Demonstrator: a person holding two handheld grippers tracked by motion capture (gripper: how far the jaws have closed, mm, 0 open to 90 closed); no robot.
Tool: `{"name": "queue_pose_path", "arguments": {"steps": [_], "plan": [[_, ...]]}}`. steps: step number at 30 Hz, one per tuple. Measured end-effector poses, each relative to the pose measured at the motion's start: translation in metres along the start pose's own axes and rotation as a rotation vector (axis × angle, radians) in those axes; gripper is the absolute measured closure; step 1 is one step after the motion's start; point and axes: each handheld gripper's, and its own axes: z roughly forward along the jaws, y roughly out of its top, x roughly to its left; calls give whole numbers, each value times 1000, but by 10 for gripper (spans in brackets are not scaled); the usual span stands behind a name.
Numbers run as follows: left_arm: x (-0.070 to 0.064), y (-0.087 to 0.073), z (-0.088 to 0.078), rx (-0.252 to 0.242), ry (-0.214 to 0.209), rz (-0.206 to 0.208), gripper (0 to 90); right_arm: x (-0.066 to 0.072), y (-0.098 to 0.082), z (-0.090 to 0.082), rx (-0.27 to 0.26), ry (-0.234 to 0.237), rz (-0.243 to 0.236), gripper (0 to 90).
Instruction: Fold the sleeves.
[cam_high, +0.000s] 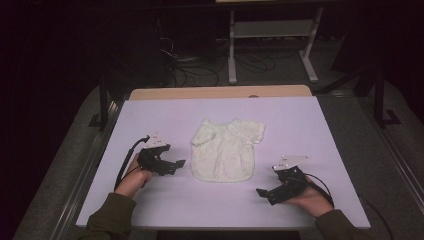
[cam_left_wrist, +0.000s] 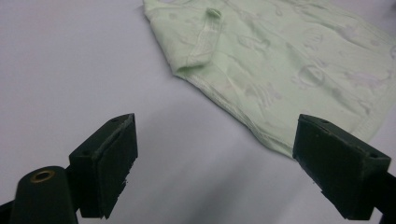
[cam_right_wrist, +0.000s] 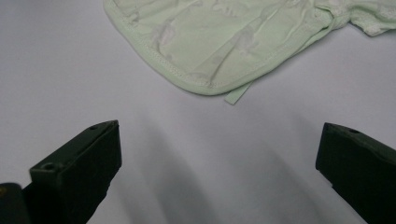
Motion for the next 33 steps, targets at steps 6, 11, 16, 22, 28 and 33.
{"name": "queue_pose_path", "arguments": {"steps": [6,11,16,22,28,33], "plan": [[-5,-14,-12,-5,12,-13,137,0,0,1,4,0,4,0],[-9,-27,-20,-12,18,-26,138,0,0,1,4,-3,6,0],[-11,-40,-26,-3,21,-45,138,0,0,1,5,-6,7,0],[-10,-44,-30,-8,11,-58,138,0,0,2,8,-10,13,0],[-10,-43,-31,-21,5,-72,138,-1,2,2,9,-14,15,0],[-10,-44,-30,-17,8,-69,138,-2,7,1,8,-20,26,0]]}}
